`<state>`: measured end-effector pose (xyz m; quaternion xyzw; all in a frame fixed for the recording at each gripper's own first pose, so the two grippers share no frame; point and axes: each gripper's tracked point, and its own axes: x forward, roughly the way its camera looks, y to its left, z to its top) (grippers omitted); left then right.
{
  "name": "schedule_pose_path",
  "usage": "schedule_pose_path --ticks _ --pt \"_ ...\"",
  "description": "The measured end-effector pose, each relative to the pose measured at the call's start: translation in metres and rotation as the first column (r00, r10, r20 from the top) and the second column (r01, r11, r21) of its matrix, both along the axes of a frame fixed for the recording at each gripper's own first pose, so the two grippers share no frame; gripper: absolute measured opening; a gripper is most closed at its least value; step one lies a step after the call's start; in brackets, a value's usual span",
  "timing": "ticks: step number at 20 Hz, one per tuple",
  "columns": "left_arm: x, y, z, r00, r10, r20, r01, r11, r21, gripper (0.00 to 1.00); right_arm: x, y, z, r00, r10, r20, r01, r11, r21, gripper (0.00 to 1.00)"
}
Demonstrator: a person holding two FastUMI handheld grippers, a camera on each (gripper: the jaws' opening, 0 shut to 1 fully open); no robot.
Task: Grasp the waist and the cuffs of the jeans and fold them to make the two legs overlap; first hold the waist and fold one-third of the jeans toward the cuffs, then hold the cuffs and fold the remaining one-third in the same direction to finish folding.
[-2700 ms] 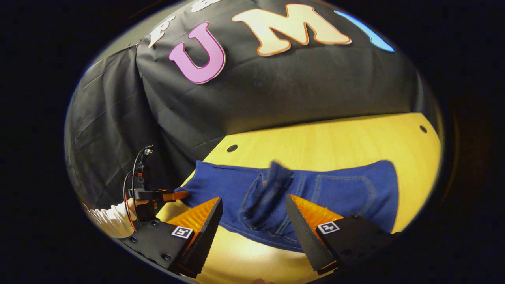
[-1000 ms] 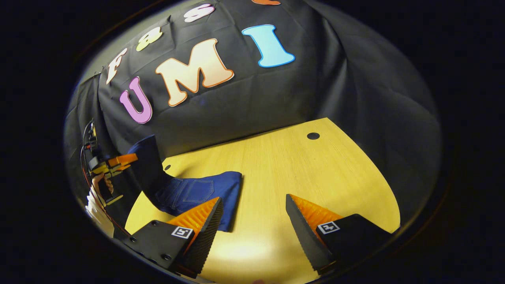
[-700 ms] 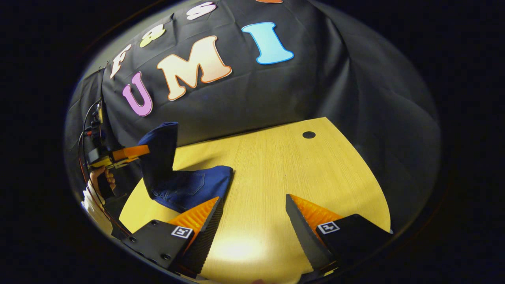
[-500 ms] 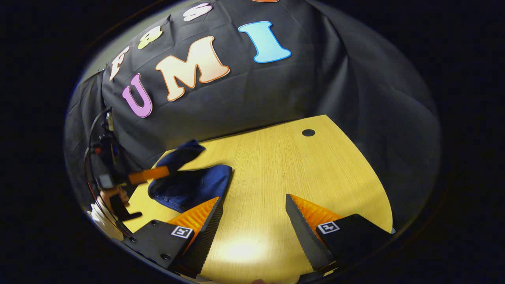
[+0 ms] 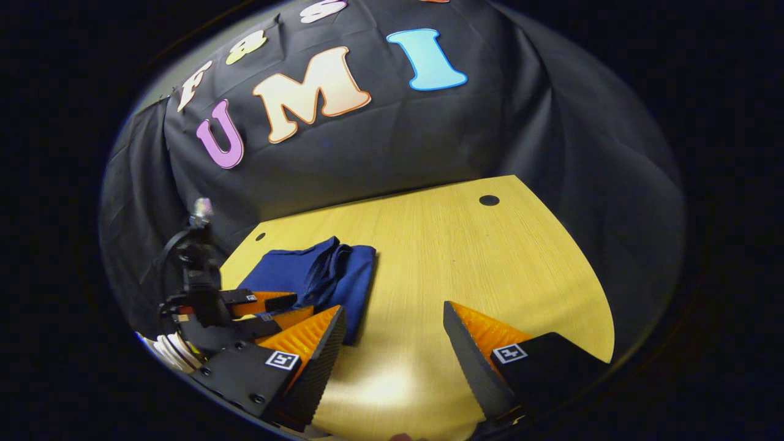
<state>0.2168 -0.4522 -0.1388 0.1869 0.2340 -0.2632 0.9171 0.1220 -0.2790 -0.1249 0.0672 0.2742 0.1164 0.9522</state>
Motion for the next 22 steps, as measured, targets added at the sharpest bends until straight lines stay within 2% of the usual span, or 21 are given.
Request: schedule_pose_path --ticks 1,2,4,6,9,12,17,22 --pt "-0.005 0.008 0.021 0.999 0.003 0.053 -0.002 1.000 -0.022 0.65 -0.002 0.006 0.001 1.000 -0.005 0.008 0.005 1.000 0.002 0.98" --pt "-0.008 0.023 0.041 0.994 0.019 0.111 -0.015 0.999 -0.036 0.80 -0.004 0.013 0.004 1.000 -0.012 0.018 0.012 1.000 0.004 0.98" --pt "-0.015 0.064 0.071 0.982 0.076 0.174 -0.067 0.996 -0.058 0.86 -0.009 0.032 0.012 0.999 -0.028 0.027 0.028 0.999 0.026 0.98" --pt "-0.028 0.110 0.092 0.969 0.155 0.192 -0.143 0.987 -0.074 0.87 -0.015 0.058 0.024 0.998 -0.032 0.053 0.028 0.997 0.069 0.98" --pt "-0.030 0.179 0.116 0.933 0.275 0.231 -0.255 0.960 -0.112 0.87 -0.021 0.090 0.038 0.996 -0.029 0.089 0.018 0.993 0.118 0.98" --pt "-0.031 0.221 0.126 0.908 0.352 0.229 -0.324 0.934 -0.152 0.87 -0.027 0.105 0.045 0.993 -0.023 0.118 0.011 0.995 0.101 0.98" --pt "-0.024 0.230 0.132 0.898 0.380 0.222 -0.336 0.918 -0.211 0.87 -0.035 0.108 0.054 0.990 -0.045 0.133 0.035 0.996 0.078 0.98" --pt "-0.027 0.227 0.133 0.895 0.362 0.261 -0.317 0.927 -0.199 0.88 -0.040 0.104 0.062 0.986 -0.076 0.149 0.067 0.996 0.061 0.98"
